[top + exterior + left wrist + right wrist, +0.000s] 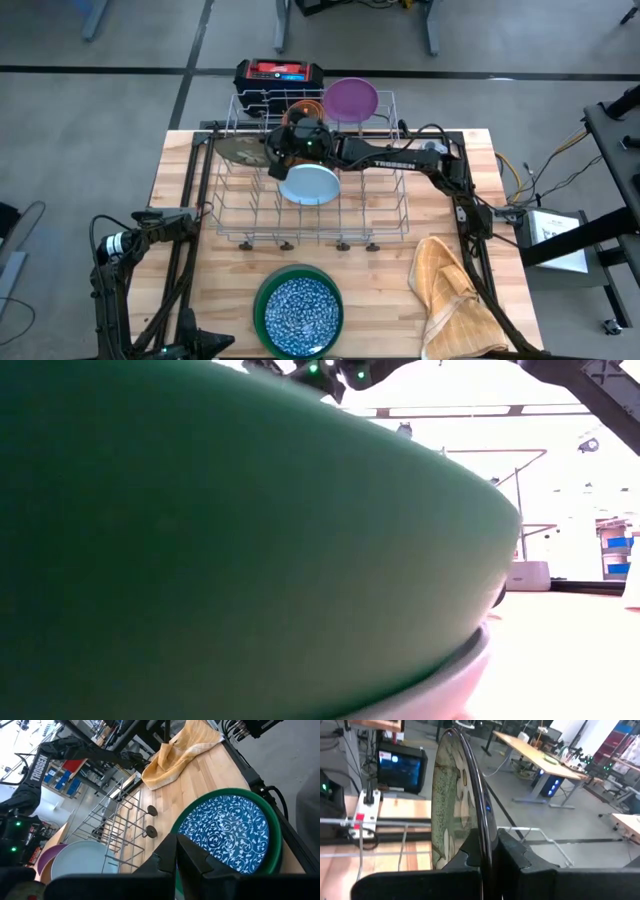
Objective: Sort dishes
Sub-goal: Put the green patterned plate into the dish rack
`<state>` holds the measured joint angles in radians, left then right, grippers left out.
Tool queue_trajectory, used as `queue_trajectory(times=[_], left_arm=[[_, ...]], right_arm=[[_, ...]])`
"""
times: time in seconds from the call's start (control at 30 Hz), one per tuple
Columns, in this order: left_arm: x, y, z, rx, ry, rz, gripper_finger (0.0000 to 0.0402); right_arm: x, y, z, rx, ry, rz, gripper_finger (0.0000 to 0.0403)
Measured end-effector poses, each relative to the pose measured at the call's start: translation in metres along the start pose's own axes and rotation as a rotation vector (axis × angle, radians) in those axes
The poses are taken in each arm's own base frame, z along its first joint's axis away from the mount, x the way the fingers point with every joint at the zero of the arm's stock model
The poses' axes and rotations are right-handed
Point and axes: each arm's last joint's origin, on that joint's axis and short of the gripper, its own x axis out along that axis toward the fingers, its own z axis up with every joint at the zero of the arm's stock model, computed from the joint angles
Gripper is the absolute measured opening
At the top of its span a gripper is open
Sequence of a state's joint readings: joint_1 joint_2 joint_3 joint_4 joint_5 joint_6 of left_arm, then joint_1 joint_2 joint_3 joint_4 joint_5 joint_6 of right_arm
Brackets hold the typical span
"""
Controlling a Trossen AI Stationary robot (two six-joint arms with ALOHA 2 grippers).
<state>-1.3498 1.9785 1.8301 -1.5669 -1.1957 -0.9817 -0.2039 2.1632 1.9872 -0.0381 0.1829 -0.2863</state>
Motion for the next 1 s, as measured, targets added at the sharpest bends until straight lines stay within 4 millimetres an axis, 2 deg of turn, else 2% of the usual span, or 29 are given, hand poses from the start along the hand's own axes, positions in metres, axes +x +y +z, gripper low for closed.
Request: queue_trajectory(times=[0.43, 0.63, 1.0], left_arm=[[0.0, 0.0, 0.0, 0.0, -0.001, 0.002, 0.0], [0.0, 0.0, 0.0, 0.001, -0.001, 0.002, 0.0], [0.001, 0.0, 0.0, 0.005, -0.007, 0.007, 0.0]], right_arm=[[0.002, 0.004, -0.01, 0.016, 0.01, 0.004, 0.001], [0.005, 0.008, -0.022, 0.021, 0.032, 0.016, 0.001], [0.005, 0.009, -0.024, 0.036, 0.031, 0.014, 0.0011]])
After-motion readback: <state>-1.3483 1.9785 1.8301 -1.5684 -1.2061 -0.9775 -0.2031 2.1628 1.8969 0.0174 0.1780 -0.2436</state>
